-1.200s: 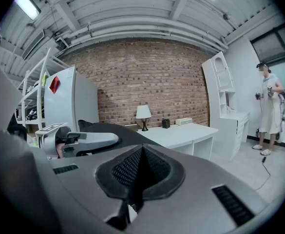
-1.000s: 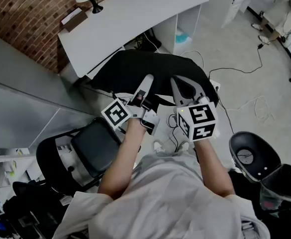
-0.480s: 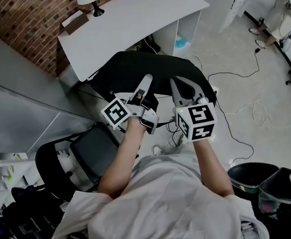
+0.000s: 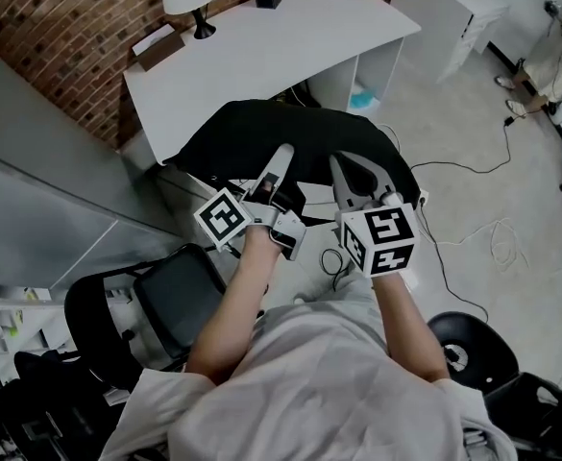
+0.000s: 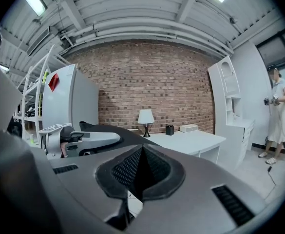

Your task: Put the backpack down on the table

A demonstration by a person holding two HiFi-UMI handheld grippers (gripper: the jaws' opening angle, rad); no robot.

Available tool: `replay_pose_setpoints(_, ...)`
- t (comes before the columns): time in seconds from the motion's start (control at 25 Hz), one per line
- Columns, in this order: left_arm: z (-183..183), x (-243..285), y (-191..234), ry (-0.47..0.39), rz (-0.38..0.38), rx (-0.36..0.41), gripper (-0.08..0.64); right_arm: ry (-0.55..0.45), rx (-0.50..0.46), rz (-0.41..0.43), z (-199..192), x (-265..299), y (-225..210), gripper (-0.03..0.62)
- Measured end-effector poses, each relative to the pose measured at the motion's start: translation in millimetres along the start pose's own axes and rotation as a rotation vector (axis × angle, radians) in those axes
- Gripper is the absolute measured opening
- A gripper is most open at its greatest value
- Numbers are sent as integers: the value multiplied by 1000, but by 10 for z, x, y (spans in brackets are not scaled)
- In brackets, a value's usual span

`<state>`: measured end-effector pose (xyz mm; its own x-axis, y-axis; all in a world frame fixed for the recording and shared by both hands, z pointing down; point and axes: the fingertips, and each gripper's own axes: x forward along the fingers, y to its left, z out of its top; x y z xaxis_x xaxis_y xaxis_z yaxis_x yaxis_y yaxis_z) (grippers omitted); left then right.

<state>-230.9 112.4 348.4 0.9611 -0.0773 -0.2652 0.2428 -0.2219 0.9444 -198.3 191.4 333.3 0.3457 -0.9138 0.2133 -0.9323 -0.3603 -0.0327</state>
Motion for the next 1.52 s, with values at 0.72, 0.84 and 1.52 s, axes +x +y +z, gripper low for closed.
replay_pose_setpoints(0.72,-301,1465,308,-74,49,33,81,-3,35,110,108,493,-1548,2)
replay_pose_setpoints(0.84,-388,1649,371,-81,56,44,81,-3,38,125,92,520,-1756,2)
replay_pose_setpoints(1.52,-458,2180,632,-135,102,54,81,11,61,177,44,748,-2342,2)
